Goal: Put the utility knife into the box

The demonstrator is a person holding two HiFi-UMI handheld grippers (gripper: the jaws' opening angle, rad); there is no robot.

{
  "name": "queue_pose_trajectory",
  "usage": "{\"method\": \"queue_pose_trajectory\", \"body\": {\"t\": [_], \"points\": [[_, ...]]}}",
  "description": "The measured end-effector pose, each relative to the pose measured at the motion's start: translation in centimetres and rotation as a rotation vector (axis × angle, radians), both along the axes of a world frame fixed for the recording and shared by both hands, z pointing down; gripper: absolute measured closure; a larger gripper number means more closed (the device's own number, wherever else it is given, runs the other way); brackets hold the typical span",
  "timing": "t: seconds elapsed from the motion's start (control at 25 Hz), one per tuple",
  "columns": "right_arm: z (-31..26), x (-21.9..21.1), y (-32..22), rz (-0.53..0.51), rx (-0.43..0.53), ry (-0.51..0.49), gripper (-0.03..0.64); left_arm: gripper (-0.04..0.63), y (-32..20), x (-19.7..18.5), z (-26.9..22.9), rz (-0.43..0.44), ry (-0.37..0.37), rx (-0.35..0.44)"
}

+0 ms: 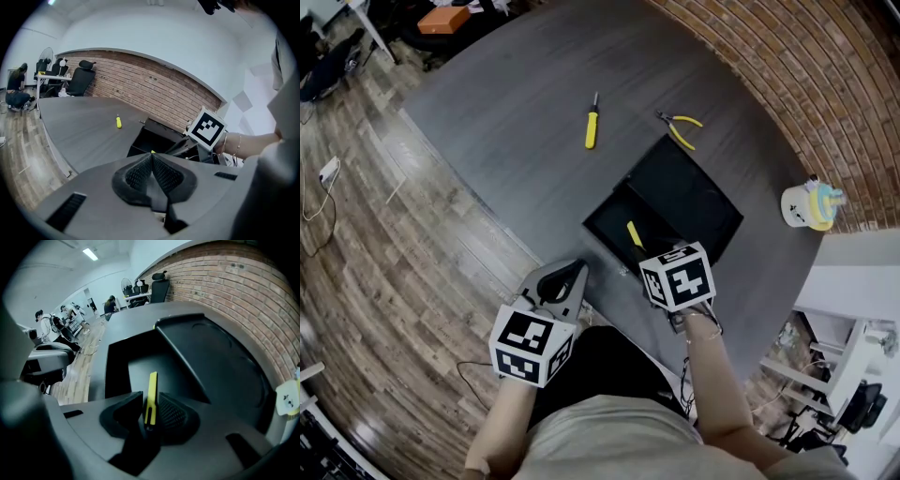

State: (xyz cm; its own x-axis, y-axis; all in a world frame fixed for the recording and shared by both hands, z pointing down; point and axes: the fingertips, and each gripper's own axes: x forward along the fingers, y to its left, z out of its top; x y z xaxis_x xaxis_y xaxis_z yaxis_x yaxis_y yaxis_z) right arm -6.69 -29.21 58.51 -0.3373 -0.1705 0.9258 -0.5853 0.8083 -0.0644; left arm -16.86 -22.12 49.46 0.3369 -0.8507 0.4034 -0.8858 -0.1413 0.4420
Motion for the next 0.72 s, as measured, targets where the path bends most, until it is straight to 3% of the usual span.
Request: {"method": "queue_pose_trajectory", "body": {"t": [0.56,0.72], "points": [[-9.8,-1.0,-0.2,0.054,0.138,-0.323,0.483,0.574,-1.4,0.9,-5.2,0.074,-0.068,0.128],[-14.0,-1.0,-0.7,0.100,0.236,-0.456,0.480,0.572,-2.0,1.1,-7.3,0.100,-0.098,0.175]]}}
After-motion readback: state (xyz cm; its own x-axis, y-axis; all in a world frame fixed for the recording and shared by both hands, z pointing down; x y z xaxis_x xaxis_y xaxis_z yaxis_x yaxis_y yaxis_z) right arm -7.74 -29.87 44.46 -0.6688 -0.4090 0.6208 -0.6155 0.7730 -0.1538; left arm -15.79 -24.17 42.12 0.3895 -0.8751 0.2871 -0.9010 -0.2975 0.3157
